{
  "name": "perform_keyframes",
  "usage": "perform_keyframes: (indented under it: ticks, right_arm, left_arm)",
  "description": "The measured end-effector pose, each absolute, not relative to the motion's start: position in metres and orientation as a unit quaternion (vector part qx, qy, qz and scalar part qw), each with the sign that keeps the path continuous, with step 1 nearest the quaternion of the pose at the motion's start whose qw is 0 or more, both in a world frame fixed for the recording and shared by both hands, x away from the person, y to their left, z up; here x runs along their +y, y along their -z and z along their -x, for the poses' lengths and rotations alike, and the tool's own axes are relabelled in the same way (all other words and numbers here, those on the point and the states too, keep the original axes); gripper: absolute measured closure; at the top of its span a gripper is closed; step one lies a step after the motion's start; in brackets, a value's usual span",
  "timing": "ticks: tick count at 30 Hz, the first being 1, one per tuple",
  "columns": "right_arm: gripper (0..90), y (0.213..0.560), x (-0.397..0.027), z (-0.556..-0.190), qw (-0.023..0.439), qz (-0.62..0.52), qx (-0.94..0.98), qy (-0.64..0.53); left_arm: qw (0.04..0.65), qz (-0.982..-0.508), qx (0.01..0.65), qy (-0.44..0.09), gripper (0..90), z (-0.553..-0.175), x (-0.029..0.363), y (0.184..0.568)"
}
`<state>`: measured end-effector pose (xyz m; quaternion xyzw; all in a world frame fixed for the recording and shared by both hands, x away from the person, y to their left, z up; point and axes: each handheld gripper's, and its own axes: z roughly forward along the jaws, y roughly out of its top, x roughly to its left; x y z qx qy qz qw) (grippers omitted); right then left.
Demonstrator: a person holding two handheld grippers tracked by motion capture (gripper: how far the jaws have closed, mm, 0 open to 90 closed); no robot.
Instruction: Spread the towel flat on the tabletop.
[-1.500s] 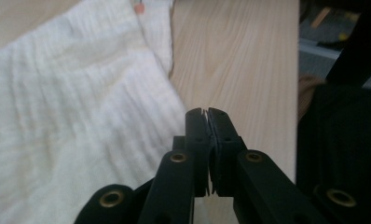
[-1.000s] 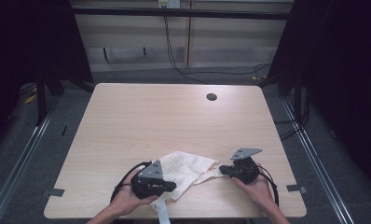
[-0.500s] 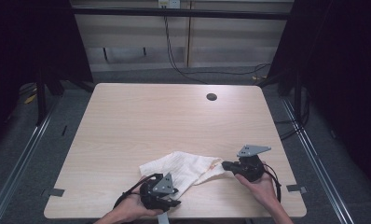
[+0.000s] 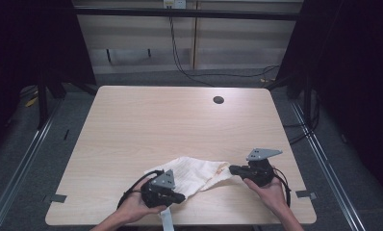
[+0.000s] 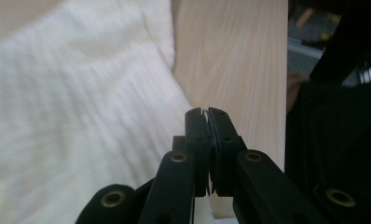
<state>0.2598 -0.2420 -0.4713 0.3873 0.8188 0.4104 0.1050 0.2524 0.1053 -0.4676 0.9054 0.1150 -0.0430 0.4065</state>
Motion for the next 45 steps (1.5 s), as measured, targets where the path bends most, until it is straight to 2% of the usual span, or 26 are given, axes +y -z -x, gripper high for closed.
perform_keyframes:
  ticks: [4,12,19,26,36,45]
  right_arm:
    - [87.8,0.465,-0.245,-0.260,0.101,-0.383,0.812,-0.428]
    - [87.9,0.448,-0.242,-0.273,0.099,-0.371,0.811,-0.443]
    - [88.0,0.415,-0.238,-0.283,0.104,-0.342,0.806,-0.472]
    - [88.1,0.399,-0.237,-0.301,0.109,-0.340,0.793,-0.494]
    - [88.2,0.373,-0.245,-0.298,0.131,-0.325,0.781,-0.516]
    - [88.3,0.336,-0.248,-0.296,0.152,-0.311,0.780,-0.521]
  left_arm:
    - [0.450,-0.880,0.144,0.039,87.9,-0.264,0.125,0.452]
    - [0.481,-0.860,0.168,0.014,87.9,-0.276,0.151,0.432]
    - [0.517,-0.835,0.188,-0.002,87.9,-0.286,0.163,0.415]
    - [0.528,-0.826,0.194,-0.020,88.0,-0.297,0.165,0.396]
    - [0.549,-0.806,0.215,-0.061,88.2,-0.300,0.188,0.374]
    - [0.560,-0.798,0.212,-0.075,88.2,-0.301,0.192,0.355]
